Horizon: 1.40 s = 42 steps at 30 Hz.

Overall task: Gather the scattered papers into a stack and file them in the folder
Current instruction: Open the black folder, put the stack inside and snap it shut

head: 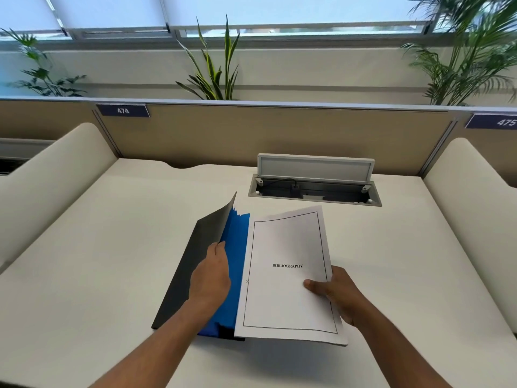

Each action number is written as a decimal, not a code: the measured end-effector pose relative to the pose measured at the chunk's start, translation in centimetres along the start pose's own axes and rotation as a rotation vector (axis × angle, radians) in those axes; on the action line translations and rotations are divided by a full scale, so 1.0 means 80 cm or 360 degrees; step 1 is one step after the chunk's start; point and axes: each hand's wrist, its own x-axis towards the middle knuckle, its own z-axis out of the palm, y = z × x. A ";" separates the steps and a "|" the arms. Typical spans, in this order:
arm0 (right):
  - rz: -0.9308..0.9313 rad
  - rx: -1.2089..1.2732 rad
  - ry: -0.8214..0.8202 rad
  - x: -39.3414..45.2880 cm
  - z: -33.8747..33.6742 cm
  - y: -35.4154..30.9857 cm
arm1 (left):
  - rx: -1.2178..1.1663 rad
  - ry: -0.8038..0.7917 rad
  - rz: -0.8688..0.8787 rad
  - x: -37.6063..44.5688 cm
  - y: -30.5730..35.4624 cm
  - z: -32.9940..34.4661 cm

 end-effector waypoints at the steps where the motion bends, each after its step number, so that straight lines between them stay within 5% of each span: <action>1: -0.0006 -0.0023 0.0001 0.000 0.002 -0.003 | -0.0035 -0.0004 0.0010 -0.001 -0.002 0.002; 19: -0.0057 -0.0909 0.0320 0.033 0.075 -0.049 | -0.0405 -0.0212 -0.0105 -0.003 -0.003 0.021; 42: 0.0081 -0.0342 0.0432 0.039 0.191 0.009 | -0.0642 -0.0234 -0.0051 -0.031 0.057 0.003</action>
